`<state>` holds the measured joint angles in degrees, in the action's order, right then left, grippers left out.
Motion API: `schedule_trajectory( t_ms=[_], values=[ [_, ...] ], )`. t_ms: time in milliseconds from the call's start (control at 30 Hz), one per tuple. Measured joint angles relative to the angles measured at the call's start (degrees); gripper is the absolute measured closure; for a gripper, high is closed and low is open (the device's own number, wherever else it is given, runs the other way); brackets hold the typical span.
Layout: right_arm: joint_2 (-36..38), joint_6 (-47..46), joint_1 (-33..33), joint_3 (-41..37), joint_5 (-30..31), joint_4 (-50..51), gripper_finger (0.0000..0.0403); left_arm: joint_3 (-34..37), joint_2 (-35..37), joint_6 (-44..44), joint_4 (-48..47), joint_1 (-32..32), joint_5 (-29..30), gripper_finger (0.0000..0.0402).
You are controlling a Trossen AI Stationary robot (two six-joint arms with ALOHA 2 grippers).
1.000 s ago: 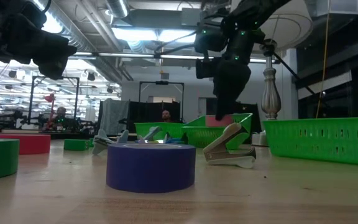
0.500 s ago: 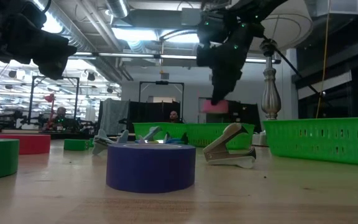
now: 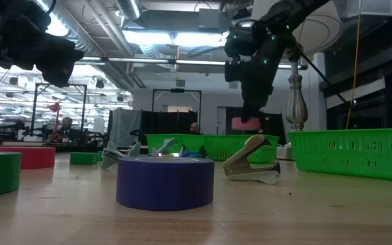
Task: Pick and place Stapler, Stapler remover, tape
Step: Put the pink tape into the middle basket, then put the blue tape into the middle basket
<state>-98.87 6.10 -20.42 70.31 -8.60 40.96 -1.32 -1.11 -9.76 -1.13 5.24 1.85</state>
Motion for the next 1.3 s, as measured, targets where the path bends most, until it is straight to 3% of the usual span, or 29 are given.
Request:
schedule_trajectory(
  t_ms=[233, 400, 1000, 1300],
  values=[
    [-0.04, -3.49, -0.05, -6.7, 0.05, -6.33, 0.0352, 0.0, -0.02, 0.02, 0.02, 0.02, 0.0, 0.0295],
    [-0.04, -4.35, -0.11, -8.83, 4.42, -6.02, 0.0335, 0.0, -0.02, 0.01, 0.02, 0.02, 0.0, 0.0295],
    [-0.04, -4.23, -1.12, -8.99, 4.55, -7.27, 0.0256, 0.0, -0.02, 0.02, 0.02, 0.02, 0.0, 0.0295],
    [0.56, -4.4, -0.8, -5.47, 4.55, -3.04, 0.0249, 0.0, 0.0, 0.02, 0.02, 0.0, 0.02, 0.0295]
  ],
)
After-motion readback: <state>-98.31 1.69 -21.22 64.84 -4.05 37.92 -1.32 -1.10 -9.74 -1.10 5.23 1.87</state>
